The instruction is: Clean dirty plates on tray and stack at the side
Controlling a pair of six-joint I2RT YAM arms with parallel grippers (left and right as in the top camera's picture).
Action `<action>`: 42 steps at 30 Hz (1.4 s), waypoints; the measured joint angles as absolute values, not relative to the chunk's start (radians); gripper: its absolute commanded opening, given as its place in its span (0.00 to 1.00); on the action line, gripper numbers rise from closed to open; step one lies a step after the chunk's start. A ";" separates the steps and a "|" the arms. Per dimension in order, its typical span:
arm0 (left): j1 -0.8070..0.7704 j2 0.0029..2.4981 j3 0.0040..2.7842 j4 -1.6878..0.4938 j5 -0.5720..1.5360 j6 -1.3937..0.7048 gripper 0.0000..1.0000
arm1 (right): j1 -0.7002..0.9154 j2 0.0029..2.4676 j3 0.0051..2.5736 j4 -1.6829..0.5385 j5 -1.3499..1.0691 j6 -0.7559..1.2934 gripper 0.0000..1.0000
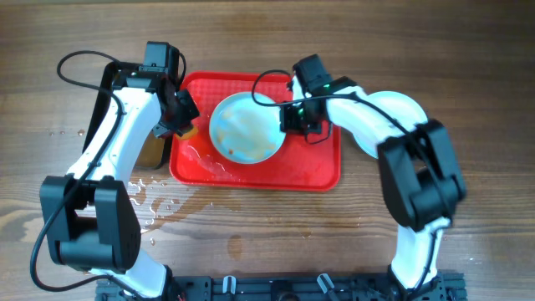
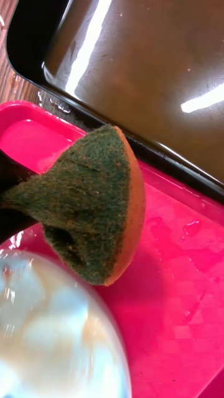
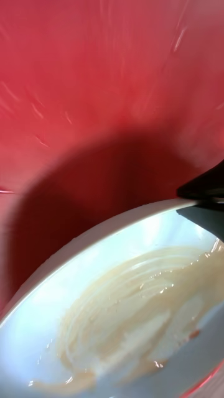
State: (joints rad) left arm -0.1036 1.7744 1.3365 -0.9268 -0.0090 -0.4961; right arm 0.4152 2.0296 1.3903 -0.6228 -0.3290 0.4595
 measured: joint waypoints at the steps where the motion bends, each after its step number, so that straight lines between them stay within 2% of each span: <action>1: -0.104 1.774 1.336 -0.927 -0.009 -0.494 0.04 | 0.414 1.987 1.390 -0.642 -0.280 0.459 0.04; 8: -0.104 1.774 1.336 -0.922 -0.009 -0.490 0.04 | 0.426 1.655 1.390 -0.787 0.225 0.444 0.04; 12: -0.104 1.774 1.336 -0.919 -0.009 -0.490 0.05 | 0.514 1.617 1.390 -0.825 0.542 0.441 0.04; 16: -0.104 1.774 1.336 -0.919 -0.009 -0.490 0.04 | 0.689 1.617 1.390 -0.830 0.905 0.425 0.04; 22: -0.104 1.774 1.336 -0.919 -0.008 -0.490 0.04 | 0.815 1.617 1.390 -0.789 1.105 0.421 0.04; 32: -0.104 1.774 1.336 -0.915 -0.008 -0.490 0.04 | 0.812 1.617 1.390 -0.751 1.092 0.422 0.04; 36: -0.104 1.774 1.336 -0.898 0.007 -0.490 0.04 | 0.785 1.635 1.390 -0.745 0.855 0.465 0.04; 42: -0.112 1.775 1.336 -0.832 0.056 -0.490 0.04 | 0.638 1.798 1.390 -0.722 0.321 0.513 0.04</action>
State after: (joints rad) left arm -0.1120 1.7748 1.3365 -0.8322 0.0559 -0.4904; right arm 0.6384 1.7985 1.3899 -0.7223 0.3206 0.5125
